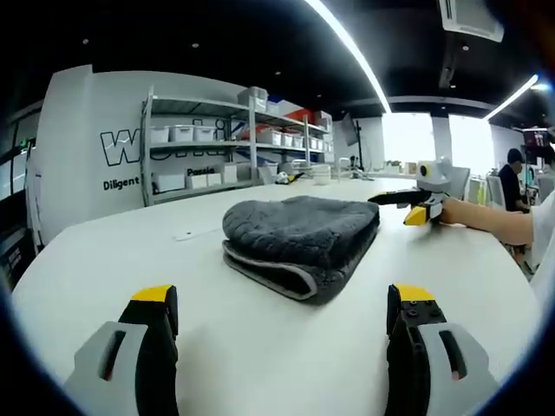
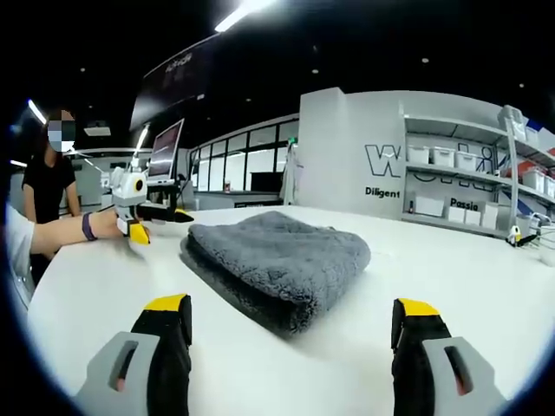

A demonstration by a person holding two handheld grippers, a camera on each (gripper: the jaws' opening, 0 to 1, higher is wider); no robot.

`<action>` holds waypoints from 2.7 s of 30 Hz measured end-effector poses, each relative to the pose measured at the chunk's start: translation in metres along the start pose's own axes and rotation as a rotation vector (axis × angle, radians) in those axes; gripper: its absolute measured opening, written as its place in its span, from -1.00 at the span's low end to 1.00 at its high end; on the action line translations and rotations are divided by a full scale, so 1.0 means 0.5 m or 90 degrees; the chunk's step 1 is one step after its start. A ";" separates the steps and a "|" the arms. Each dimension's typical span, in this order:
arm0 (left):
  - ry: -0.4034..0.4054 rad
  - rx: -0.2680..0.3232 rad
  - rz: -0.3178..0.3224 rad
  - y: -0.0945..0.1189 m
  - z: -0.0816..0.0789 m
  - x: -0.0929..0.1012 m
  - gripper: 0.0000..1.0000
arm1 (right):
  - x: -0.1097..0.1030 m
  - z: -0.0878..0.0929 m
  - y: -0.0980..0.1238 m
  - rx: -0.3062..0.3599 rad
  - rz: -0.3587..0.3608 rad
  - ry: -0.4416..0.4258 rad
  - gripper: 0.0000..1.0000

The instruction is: Open the folded towel by lifting each exposed corner and separating the folded layers until the towel lies flat within the target outline without major curled edges

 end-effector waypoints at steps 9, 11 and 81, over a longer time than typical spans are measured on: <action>-0.007 0.002 0.001 0.003 -0.004 -0.004 0.99 | -0.019 0.000 -0.016 -0.012 -0.017 0.014 0.95; -0.008 0.003 0.003 0.002 -0.005 -0.005 0.99 | -0.019 -0.002 -0.018 -0.011 -0.017 0.009 0.95; -0.062 0.020 0.003 0.009 -0.046 -0.030 0.92 | -0.124 -0.214 -0.224 0.015 -0.011 -0.018 -0.86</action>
Point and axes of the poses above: the point that each gripper's makers call its tool centre point, and the gripper's own axes: y roughly backward along the fingers, x roughly to its right, z roughly out of its underside, the point moved 5 cm from there along y, roughly backward along the fingers, and after that the axes turned 3 degrees about -z, right-handed, at the moved point
